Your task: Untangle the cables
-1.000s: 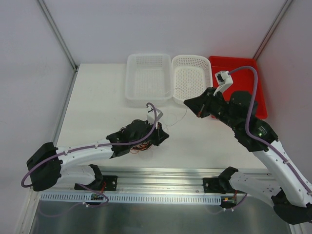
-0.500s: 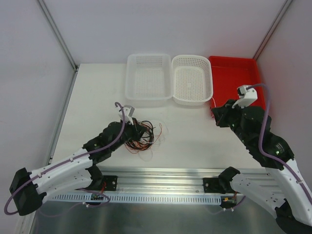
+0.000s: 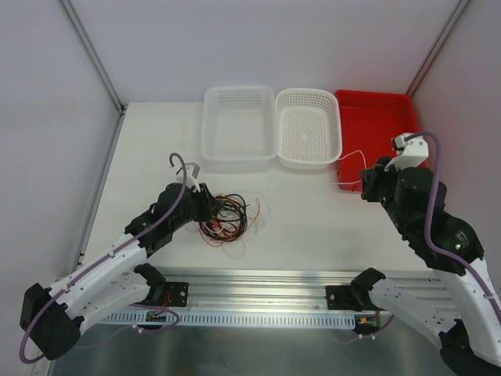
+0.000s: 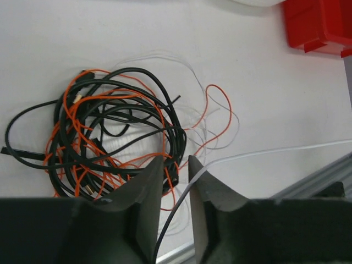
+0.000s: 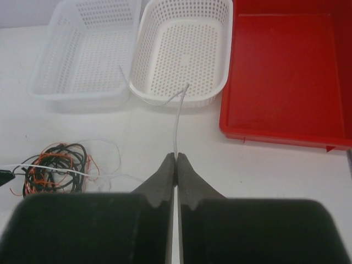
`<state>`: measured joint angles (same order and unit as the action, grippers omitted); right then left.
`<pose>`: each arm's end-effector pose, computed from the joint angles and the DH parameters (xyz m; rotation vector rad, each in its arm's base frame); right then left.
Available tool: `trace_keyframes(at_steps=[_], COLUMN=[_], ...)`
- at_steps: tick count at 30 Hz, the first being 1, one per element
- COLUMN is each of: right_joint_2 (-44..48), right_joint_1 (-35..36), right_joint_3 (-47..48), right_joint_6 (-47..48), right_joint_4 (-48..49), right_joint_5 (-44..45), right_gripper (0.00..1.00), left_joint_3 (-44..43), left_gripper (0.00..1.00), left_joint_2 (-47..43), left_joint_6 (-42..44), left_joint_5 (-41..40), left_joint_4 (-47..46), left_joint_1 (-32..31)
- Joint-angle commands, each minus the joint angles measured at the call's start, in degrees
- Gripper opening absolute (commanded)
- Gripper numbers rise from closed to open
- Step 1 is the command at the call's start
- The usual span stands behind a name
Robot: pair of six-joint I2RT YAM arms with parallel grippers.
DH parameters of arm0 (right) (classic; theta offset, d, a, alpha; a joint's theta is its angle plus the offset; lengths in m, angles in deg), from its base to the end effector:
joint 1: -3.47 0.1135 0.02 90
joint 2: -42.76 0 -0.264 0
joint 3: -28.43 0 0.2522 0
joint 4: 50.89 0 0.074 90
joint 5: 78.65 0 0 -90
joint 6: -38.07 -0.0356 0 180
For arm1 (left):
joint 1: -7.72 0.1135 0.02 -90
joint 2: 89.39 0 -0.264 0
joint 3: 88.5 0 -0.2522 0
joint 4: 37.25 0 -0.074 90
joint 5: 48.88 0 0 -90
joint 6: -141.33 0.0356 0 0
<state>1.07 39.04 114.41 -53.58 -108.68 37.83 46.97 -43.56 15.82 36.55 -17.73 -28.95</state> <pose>0.0957 0.0489 0.4405 -0.2002 1.7703 0.0501 0.1545 -0.1115 0.2582 -0.0349 2.0093 -0.7513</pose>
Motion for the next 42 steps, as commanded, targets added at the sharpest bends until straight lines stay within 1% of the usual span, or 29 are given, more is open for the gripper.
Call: trace_keyframes(at_steps=[1,2,3,4,6,7,8,10,11,12,13,18,21,24,25,27,28,31,35,38,42], right_joint_2=[-2.85,-3.83,-4.71,-6.89,-9.18,-11.46,-12.70,-15.59,-16.48,-17.19,-17.98,-21.94,-23.25,-25.18,-25.80,-27.21,-28.69,-32.03,-35.46,-37.67,-41.79], right_joint_1=[-0.94,-1.12,-1.38,-1.64,-2.43,-2.70,-3.14,-3.75,-4.10,-4.37,-4.54,-7.27,-9.64,-12.01,-12.63,-14.73,-15.53,-17.99,-21.76,-23.00,-23.88], right_joint_3=[7.38,8.88,10.20,13.43,16.88,20.64,22.50,27.24,28.57,29.63,30.33,33.42,33.42,33.33,33.24,33.07,32.54,32.28,34.46,37.54,42.19], right_joint_6=[4.90,5.69,6.91,7.62,8.76,8.94,9.03,10.08,10.70,11.40,13.06,19.39,23.61,29.06,30.64,34.93,36.53,39.87,37.96,35.32,35.05], right_joint_4=[2.89,3.25,3.51,3.95,3.87,3.78,3.34,3.51,3.86,4.39,5.96,11.41,17.65,25.11,28.96,32.59,36.00,40.85,42.19,40.52,40.25], right_joint_5=[2.44,2.26,2.17,2.26,2.35,2.35,2.35,2.35,2.35,2.61,2.87,6.12,7.97,9.29,9.47,9.21,9.12,8.77,5.70,2.63,1.12], right_gripper=[0.01,0.01,0.01,0.01,0.01,0.01,0.01,0.01,0.01,0.01,0.01,0.01,0.01,0.02,0.03,0.03,0.04,0.04,0.04,0.04,0.05], left_joint_3=[-6.48,-7.46,-8.43,-10.18,-11.94,-13.52,-14.40,-16.77,-17.39,-18.10,-19.23,-21.70,-22.15,-20.23,-19.60,-18.37,-16.89,-13.72,-11.25,-10.98,-10.81], left_gripper=[0.27,0.32,0.41,0.48,0.58,0.65,0.67,0.76,0.78,0.80,0.84,0.99,0.99,0.99,0.99,0.99,0.99,0.99,0.99,0.99,0.99], left_joint_2=[2.60,3.91,4.36,4.71,5.42,5.50,6.03,6.29,6.64,6.91,6.91,5.86,4.45,2.61,2.08,0.68,-0.46,-2.66,-4.16,-3.90,-3.37], left_joint_6=[0.35,1.05,1.31,2.19,2.81,3.25,4.03,5.70,6.32,7.02,8.25,12.82,16.51,20.29,21.87,23.02,23.72,23.99,23.64,23.73,24.26], left_joint_5=[6.75,9.13,9.85,10.55,11.87,11.96,11.44,10.47,9.95,8.64,8.19,3.45,-0.86,-5.34,-6.48,-9.30,-10.18,-13.17,-16.07,-18.09,-20.20], left_joint_4=[1.45,1.45,1.53,1.54,1.97,2.41,3.02,5.66,6.80,7.85,10.13,16.55,19.81,20.70,20.87,21.13,21.22,21.14,21.13,21.14,21.22], left_joint_1=[0.37,0.37,0.37,0.37,0.37,0.37,0.45,0.45,0.63,0.63,0.89,1.33,1.51,1.42,1.42,1.42,1.42,1.51,1.42,1.51,1.51])
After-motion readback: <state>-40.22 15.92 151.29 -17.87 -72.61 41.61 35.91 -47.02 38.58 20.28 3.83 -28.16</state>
